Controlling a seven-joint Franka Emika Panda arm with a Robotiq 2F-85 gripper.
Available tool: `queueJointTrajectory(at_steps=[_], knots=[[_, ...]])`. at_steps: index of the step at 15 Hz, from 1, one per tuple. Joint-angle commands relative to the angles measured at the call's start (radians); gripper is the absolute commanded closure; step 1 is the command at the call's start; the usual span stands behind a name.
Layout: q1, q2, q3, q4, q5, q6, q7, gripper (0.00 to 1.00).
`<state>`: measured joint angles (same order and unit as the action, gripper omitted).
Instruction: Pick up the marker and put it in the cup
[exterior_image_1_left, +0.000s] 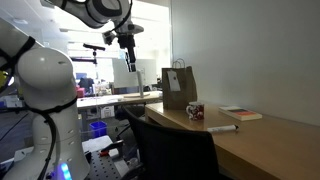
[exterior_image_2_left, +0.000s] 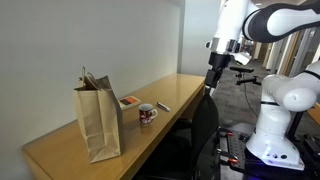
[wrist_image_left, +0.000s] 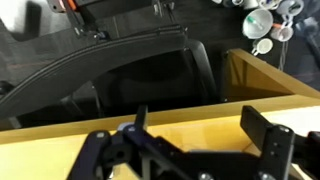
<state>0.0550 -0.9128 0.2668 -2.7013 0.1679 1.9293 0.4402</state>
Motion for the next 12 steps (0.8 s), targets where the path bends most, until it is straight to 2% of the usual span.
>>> queueJointTrajectory(at_steps=[1,3,6,9,12], knots=[[-0.087,0.049,-0.022,0.005,-0.049,0.106,0.002,0.0],[-0.164,0.127,-0.055,0.027,-0.099,0.173,0.001,0.0],[-0.219,0.297,-0.159,0.066,-0.161,0.308,-0.124,0.0],[-0.224,0.504,-0.246,0.15,-0.165,0.435,-0.235,0.0],[-0.203,0.716,-0.304,0.29,-0.133,0.459,-0.307,0.0]])
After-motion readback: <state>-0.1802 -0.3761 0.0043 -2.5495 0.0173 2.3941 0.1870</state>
